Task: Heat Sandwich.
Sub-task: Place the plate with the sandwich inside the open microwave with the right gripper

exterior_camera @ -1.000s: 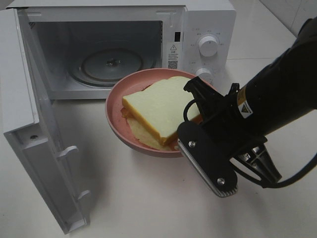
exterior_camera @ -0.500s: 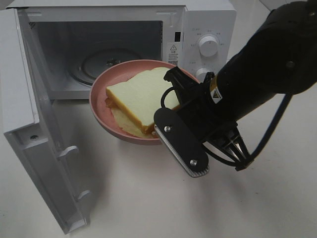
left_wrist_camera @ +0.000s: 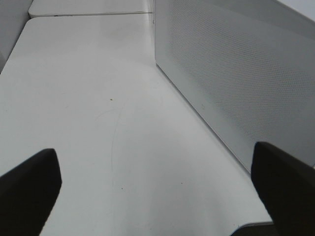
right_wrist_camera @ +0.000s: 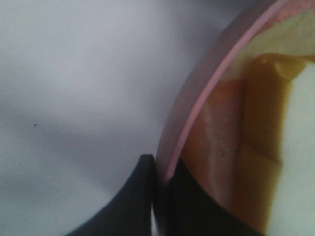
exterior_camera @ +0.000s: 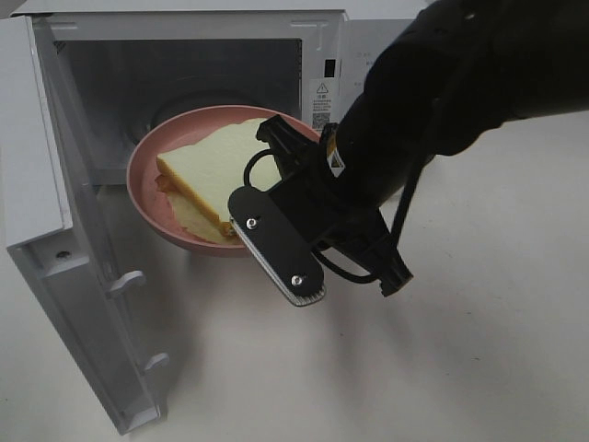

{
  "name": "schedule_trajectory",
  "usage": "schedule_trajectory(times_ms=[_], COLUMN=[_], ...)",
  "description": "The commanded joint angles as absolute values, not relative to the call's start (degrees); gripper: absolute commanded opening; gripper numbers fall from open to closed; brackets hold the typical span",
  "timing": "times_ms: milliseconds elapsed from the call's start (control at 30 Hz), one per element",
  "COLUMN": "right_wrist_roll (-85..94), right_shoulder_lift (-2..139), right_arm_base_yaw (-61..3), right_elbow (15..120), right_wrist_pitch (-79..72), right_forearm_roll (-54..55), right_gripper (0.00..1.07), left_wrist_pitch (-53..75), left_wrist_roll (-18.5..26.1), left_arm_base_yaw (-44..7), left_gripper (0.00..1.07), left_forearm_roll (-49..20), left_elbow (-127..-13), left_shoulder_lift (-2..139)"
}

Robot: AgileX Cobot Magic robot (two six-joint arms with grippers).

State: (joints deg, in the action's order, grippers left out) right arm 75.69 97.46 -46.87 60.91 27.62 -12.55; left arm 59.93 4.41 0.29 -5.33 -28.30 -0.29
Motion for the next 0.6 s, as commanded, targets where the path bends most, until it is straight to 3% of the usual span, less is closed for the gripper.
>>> schedule_trajectory(times_ms=[33, 600], right_wrist_roll=[74.6, 68.93], right_shoulder_lift=[98.95, 110.18], right_arm_base_yaw=[-47.04, -47.04], right_elbow=[63.83, 79.13], right_wrist_pitch=[27.33, 32.09], right_forearm_roll=[-13.12, -14.73], right_gripper=[0.0, 0.0], left_wrist_pitch=[59.47, 59.47], left_wrist_roll=[4.24, 4.24], left_arm_base_yaw=[0.34, 0.34], left_gripper=[0.98, 0.98], left_forearm_roll=[-5.27, -5.27], left_elbow=[-28.19, -28.19], left_shoulder_lift=[-1.2, -1.2])
